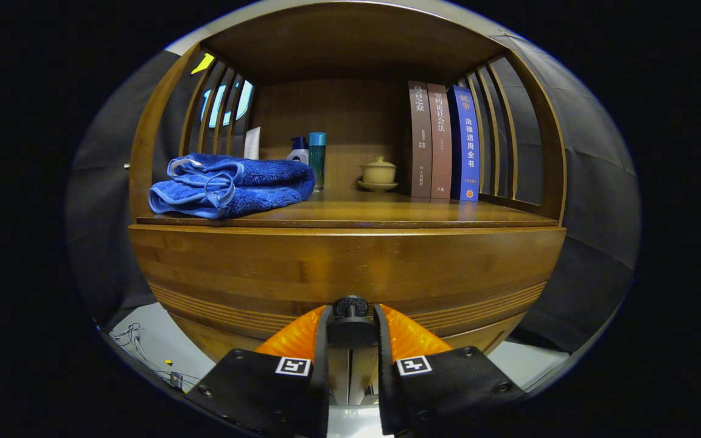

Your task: Pull open the drawer, take out the items inside it, and place them on the countertop above the cabinet.

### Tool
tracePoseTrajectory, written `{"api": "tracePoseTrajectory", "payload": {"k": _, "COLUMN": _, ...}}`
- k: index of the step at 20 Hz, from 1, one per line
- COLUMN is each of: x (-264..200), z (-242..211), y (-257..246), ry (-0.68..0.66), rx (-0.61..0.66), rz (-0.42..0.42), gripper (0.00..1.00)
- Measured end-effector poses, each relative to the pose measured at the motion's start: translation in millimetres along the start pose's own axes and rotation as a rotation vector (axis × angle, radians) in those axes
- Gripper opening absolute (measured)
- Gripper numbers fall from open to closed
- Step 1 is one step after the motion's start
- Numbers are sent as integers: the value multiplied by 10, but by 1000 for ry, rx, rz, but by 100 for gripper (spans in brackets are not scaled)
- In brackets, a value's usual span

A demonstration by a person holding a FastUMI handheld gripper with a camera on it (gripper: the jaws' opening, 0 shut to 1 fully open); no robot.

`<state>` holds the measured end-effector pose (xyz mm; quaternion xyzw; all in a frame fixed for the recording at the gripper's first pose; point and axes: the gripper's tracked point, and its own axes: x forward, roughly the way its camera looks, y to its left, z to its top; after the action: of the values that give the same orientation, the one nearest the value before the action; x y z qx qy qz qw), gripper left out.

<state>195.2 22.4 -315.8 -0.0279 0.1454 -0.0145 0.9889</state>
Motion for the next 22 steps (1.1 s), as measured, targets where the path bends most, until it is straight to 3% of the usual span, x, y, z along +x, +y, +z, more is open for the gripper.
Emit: {"api": "tracePoseTrajectory", "payload": {"k": 22, "x": -1282, "z": -324, "y": -124, "ry": 7, "rx": -15, "rz": 15, "gripper": 36}}
